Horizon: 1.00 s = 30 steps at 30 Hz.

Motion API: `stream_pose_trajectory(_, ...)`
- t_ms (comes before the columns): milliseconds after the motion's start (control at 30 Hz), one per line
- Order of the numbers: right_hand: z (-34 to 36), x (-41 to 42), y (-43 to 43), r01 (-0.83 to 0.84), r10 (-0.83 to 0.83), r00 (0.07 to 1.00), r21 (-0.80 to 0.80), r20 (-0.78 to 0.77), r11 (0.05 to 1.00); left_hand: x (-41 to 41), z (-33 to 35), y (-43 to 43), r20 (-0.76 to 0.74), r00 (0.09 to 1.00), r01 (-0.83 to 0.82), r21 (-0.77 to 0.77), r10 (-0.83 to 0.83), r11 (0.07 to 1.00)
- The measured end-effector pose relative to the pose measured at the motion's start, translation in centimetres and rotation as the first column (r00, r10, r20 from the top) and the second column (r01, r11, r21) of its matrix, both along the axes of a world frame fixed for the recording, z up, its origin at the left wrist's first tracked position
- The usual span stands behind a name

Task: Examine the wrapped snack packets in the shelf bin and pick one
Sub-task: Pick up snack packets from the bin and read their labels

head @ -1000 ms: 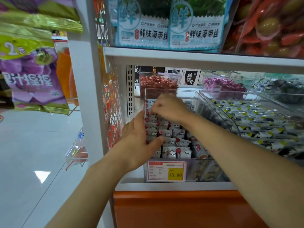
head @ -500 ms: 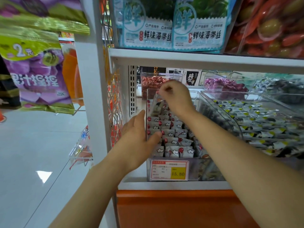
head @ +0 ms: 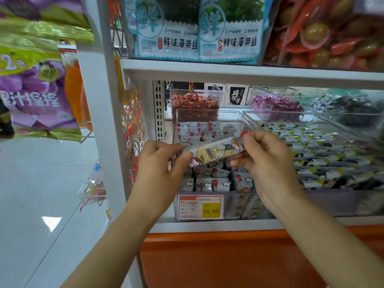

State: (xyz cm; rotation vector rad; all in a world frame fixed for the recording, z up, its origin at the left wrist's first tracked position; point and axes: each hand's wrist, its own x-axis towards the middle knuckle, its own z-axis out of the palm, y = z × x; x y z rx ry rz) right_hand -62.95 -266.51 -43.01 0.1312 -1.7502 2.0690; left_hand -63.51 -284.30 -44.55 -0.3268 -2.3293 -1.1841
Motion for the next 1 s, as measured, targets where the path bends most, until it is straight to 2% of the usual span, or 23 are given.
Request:
stream_pose_trajectory(167,-0.2,-0.2,0.9,-0.171,0.200,0.975,-0.246,0.094,0.954,0.3,0.5,0.0,0.056,0.993,0.092,0.236,-0.108,0.967)
stream_pose_trajectory(267,-0.4,-0.2,1.5,-0.258,0.309,0.939,-0.290,0.148,0.922,0.6,0.8,0.0,0.095,0.984,0.102,0.412,-0.154,0.906)
stream_pose_trajectory(400,-0.5,-0.4,2.0,-0.266,0.333,0.927,-0.325,0.170,0.907,0.6,0.9,0.0,0.174,0.962,0.067,0.591,-0.208,0.804)
stream_pose_trajectory(600,-0.6,-0.4,1.9,-0.273,0.353,0.920,-0.368,0.170,0.889,0.6,0.9,0.2,0.145,0.961,0.077,0.676,-0.235,0.733)
stream_pose_trajectory(833,-0.5,-0.3,2.1,-0.181,0.270,0.950,-0.428,0.158,0.886,0.2,1.0,0.0,0.151,0.900,0.178,0.731,-0.410,0.659)
stream_pose_trajectory(933,-0.5,-0.2,2.2,-0.149,0.217,0.965,-0.376,0.146,0.915,0.2,0.9,-0.1,0.141,0.884,0.224,0.710,-0.446,0.667)
stream_pose_trajectory(1000,-0.5,-0.2,2.2,-0.122,0.158,0.980,-0.263,0.121,0.957,0.3,0.8,-0.1,0.131,0.875,0.248,0.705,-0.466,0.664)
